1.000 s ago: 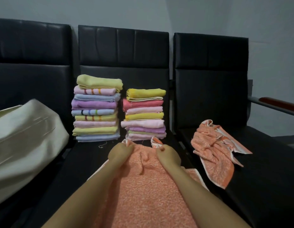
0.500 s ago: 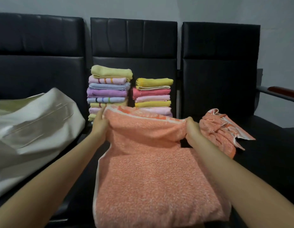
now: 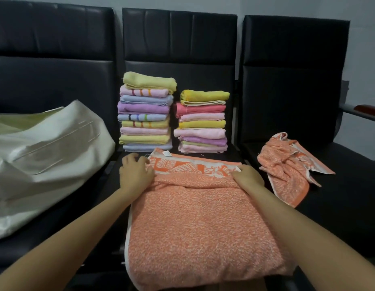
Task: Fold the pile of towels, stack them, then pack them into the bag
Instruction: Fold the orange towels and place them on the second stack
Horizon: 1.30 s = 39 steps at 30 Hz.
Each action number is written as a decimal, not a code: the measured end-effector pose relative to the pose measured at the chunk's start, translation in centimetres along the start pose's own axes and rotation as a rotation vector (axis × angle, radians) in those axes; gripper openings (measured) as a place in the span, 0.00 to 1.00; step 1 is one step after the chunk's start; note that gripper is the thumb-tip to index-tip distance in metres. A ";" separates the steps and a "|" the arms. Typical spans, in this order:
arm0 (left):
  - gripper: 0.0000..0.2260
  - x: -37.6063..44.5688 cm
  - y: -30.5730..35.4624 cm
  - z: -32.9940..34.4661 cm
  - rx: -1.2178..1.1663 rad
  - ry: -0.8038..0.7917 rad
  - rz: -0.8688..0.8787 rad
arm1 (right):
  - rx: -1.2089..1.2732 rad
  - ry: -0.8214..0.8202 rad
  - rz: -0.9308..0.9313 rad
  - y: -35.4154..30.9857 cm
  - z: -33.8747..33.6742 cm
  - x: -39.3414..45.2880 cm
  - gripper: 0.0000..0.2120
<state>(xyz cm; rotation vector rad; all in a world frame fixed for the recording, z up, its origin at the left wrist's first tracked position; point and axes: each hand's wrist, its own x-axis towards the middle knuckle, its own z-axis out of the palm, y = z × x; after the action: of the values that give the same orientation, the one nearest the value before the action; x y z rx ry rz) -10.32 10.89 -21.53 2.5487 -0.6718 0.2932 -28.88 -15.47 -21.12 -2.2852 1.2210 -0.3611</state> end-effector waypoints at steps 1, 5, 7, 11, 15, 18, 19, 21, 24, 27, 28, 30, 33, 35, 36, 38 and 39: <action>0.12 -0.7 0.4 -0.1 -0.043 0.061 0.091 | -0.013 0.022 -0.011 0.2 0.2 0.1 0.17; 0.10 -4.8 2.5 -1.2 -0.243 -0.021 0.378 | 0.097 0.066 -0.028 0.5 0.3 0.3 0.15; 0.14 -7.1 3.7 -2.5 -0.271 -0.142 0.482 | 0.152 0.111 -0.055 0.4 0.0 -0.2 0.17; 0.25 -10.9 4.5 -3.8 -0.174 -0.373 0.633 | 0.115 0.268 -0.306 0.4 -1.1 -3.8 0.21; 0.32 -12.6 2.9 -2.9 -0.046 -0.481 0.774 | 0.199 0.113 -0.531 1.2 -2.7 -10.1 0.08; 0.28 -13.0 2.5 -2.5 -0.183 -0.522 0.708 | 0.154 -0.307 -0.611 3.2 -3.5 -14.5 0.14; 0.26 -13.2 2.7 -2.5 -0.197 -0.517 0.704 | 0.059 -0.398 -0.644 4.0 -3.6 -15.6 0.21; 0.22 -13.7 3.0 -2.6 -0.204 -0.461 0.699 | -0.140 -0.424 -0.705 5.8 -3.5 -16.9 0.33; 0.06 -14.1 3.3 -3.0 -0.315 -0.426 0.555 | -0.152 -0.229 -0.778 7.4 -2.5 -17.3 0.26; 0.04 -14.2 3.9 -3.4 -0.363 -0.430 0.468 | -0.033 -0.183 -0.844 7.2 -2.0 -17.1 0.14; 0.03 -14.1 4.1 -3.5 -0.368 -0.423 0.463 | -0.014 -0.187 -0.844 6.7 -2.0 -16.9 0.10; 0.03 -13.9 4.7 -4.3 -0.387 -0.386 0.465 | 0.017 -0.215 -0.757 5.5 -2.7 -16.4 0.06; 0.05 -12.2 5.6 -5.7 -0.374 -0.316 0.482 | 0.212 -0.204 -0.594 3.1 -3.9 -15.3 0.05; 0.07 -10.3 5.7 -6.1 -0.243 -0.245 0.529 | 0.400 -0.150 -0.489 1.4 -4.1 -14.2 0.07; 0.08 -9.4 5.7 -6.0 -0.142 -0.199 0.561 | 0.429 -0.102 -0.428 0.7 -3.9 -13.6 0.09; 0.12 -7.9 5.3 -5.3 0.042 -0.124 0.633 | 0.179 0.050 -0.382 -0.1 -3.0 -12.5 0.11; 0.13 -7.4 5.1 -4.9 0.107 -0.097 0.634 | -0.046 0.130 -0.400 -0.3 -2.5 -12.4 0.13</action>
<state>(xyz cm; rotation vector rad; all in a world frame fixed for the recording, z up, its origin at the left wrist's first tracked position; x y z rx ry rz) -19.68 12.49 -17.63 2.3894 -1.5333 0.4216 -36.72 -5.79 -18.78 -2.5773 0.8279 -0.6393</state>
